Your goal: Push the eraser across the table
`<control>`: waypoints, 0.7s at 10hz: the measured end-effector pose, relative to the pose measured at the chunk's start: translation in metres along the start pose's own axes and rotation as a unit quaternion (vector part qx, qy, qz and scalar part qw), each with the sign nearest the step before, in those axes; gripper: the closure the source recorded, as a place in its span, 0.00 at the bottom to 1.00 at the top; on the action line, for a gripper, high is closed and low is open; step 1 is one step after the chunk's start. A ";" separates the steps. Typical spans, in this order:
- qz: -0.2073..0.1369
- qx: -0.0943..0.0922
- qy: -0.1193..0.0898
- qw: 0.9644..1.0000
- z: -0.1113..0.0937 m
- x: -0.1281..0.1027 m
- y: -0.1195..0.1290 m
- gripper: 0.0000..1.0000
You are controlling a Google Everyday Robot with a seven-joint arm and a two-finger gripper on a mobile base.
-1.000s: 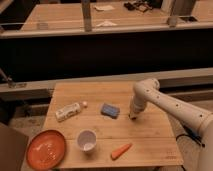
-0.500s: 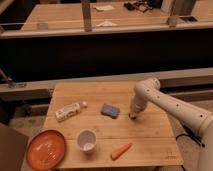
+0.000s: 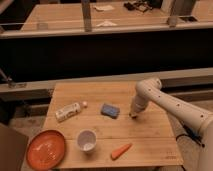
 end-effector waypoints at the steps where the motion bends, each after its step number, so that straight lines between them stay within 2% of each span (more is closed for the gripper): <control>1: 0.000 0.000 0.000 1.000 -0.002 0.000 0.000 1.00; 7: 0.001 0.002 -0.001 1.000 -0.003 0.003 -0.003 1.00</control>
